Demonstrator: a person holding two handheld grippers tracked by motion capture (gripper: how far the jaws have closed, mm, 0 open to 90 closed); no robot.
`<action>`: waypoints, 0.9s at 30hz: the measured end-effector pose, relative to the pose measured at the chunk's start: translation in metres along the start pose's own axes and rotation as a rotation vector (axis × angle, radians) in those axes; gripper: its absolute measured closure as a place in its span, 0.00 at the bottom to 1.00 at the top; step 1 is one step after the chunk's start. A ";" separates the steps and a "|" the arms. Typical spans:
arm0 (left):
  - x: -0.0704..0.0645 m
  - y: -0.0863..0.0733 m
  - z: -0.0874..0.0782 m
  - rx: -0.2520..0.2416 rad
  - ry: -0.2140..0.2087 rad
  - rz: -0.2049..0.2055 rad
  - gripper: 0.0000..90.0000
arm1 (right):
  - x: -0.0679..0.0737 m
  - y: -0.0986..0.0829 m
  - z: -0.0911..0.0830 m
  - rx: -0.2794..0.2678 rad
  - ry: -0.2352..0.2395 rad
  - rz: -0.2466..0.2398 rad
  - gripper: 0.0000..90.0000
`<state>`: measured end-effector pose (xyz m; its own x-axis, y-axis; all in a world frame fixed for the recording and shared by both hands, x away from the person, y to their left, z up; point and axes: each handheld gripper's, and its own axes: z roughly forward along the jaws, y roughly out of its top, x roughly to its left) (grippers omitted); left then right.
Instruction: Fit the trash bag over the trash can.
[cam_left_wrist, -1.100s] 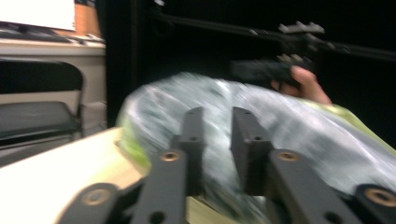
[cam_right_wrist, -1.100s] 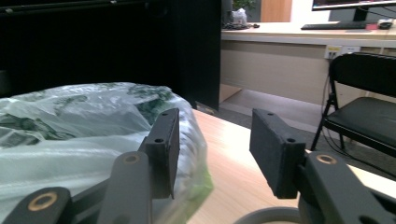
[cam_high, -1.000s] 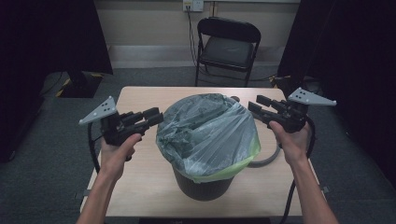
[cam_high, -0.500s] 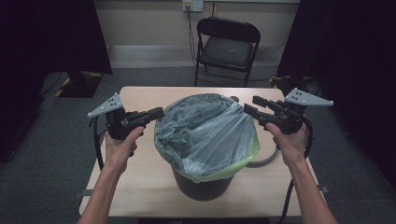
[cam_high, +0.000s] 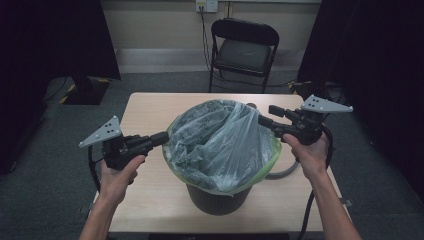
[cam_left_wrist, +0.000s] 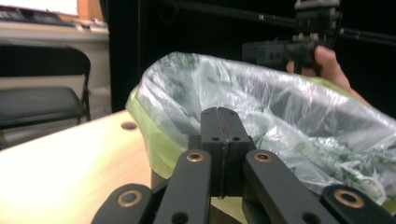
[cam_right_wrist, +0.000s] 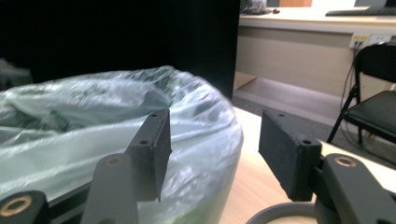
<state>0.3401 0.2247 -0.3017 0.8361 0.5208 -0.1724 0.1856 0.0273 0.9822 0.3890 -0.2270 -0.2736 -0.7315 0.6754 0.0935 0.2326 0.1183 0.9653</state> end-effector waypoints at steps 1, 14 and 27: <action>0.002 0.002 0.001 -0.008 0.002 -0.001 0.98 | 0.000 -0.002 0.000 0.012 0.006 0.003 0.48; 0.011 -0.004 0.028 0.001 0.032 -0.082 0.69 | -0.005 -0.013 -0.011 0.017 0.053 0.033 0.84; 0.004 -0.006 0.017 0.004 0.013 -0.063 0.69 | -0.014 -0.038 -0.019 0.010 0.006 0.010 1.00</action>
<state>0.3513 0.2125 -0.3095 0.8158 0.5294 -0.2329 0.2396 0.0572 0.9692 0.3777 -0.2550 -0.3072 -0.7330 0.6721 0.1049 0.2467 0.1189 0.9618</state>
